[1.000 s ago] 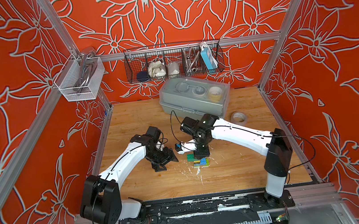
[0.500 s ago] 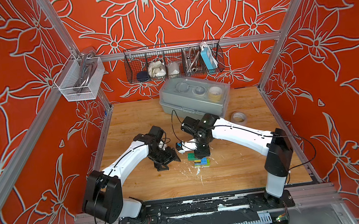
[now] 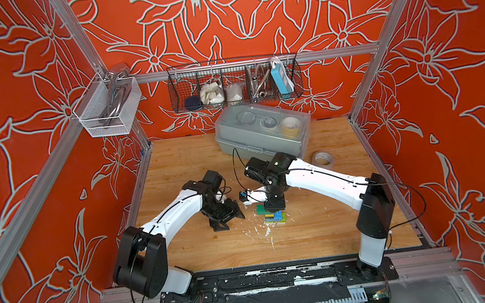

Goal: Assemble a giraffe with lego
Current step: Assemble the lego brick with the lego brick.

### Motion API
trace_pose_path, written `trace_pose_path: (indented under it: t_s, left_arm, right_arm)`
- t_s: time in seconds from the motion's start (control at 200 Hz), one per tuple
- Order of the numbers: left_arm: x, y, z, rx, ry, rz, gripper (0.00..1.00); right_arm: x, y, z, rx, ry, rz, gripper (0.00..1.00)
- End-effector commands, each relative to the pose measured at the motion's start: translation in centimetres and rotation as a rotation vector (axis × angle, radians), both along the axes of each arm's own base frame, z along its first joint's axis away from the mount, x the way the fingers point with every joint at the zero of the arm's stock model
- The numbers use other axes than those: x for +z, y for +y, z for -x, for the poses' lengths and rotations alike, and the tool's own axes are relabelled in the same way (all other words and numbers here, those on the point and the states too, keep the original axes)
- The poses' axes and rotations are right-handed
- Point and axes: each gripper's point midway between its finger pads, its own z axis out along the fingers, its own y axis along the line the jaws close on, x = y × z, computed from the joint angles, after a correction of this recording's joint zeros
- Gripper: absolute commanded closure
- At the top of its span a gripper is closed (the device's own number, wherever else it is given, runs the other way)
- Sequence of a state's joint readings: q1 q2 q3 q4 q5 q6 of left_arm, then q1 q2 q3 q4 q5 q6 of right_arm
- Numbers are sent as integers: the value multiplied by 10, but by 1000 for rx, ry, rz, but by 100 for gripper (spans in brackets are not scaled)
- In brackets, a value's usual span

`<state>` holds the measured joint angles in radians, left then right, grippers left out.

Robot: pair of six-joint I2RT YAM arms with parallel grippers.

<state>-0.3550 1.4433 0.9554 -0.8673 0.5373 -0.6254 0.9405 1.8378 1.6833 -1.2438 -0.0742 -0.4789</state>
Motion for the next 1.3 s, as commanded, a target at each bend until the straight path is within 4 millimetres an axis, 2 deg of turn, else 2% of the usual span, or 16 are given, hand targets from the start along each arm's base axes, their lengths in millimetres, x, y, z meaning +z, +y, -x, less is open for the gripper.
trace_pose_path:
  t_s: [0.0,0.265,0.515,0.711,1.296]
  left_arm:
    - [3,-4,-3,-12,-3,10,24]
    - [3,-5,-5,-15,-6,9,24]
    - [3,-6,-7,-19,-6,7,24]
    - [3,-6,-8,-19,-8,6,24]
    - [2,-3,-6,-11,-10,-9,24]
  right_arm:
    - [-4,-9,-1,-26,13,56,73]
    - [-4,-7,-1,-26,14,48,70]
    - [0,-7,-1,-32,8,31,58]
    - [5,-4,2,-32,18,0,54]
    - [12,-1,10,-48,60,-78,52]
